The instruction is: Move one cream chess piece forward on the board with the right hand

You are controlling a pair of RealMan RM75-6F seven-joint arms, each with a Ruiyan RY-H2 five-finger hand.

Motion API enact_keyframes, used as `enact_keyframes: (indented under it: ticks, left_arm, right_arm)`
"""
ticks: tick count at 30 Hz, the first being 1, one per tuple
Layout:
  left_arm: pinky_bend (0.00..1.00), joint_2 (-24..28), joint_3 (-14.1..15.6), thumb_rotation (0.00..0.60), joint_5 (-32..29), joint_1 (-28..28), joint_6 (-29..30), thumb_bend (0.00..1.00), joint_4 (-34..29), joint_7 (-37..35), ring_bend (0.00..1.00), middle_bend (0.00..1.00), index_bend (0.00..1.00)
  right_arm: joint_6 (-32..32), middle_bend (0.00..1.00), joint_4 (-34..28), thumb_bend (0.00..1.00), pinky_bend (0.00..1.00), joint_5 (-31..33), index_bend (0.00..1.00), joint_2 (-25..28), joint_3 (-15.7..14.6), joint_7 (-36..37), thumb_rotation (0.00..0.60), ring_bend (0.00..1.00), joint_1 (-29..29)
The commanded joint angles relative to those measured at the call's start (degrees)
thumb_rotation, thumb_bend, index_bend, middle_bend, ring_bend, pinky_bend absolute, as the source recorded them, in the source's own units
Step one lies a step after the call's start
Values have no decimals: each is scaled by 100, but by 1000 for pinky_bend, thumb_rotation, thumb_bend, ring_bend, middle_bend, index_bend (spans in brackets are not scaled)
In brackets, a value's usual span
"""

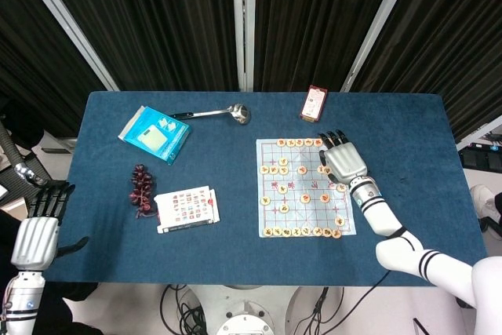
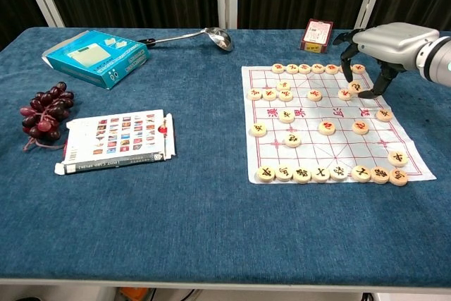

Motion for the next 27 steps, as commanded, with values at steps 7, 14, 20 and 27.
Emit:
enact_keyframes:
  ticks: [7, 14, 20, 27]
  left_arm:
    - [32, 16, -10, 600, -47, 8, -13, 89, 57, -73, 0, 49, 35]
    - [32, 3, -31, 600, -64, -22, -49, 89, 114, -133, 0, 50, 35]
    - [32, 19, -32, 600, -69, -30, -62, 89, 106, -125, 0, 49, 35]
    - [32, 28, -30, 600, -69, -24, -45, 88, 76, -97, 0, 50, 35]
  right_arm:
    - [-257, 59, 345, 167, 0, 269, 553, -256, 27, -203, 600, 0, 250]
    - [-283, 59, 379, 167, 0, 338, 517, -260, -2, -211, 600, 0, 292]
    - [-310, 57, 373, 165, 0, 398, 402, -227, -28, -199, 600, 0, 308]
    - [-214, 52, 251, 164, 0, 369, 326, -142, -43, -117, 600, 0, 283]
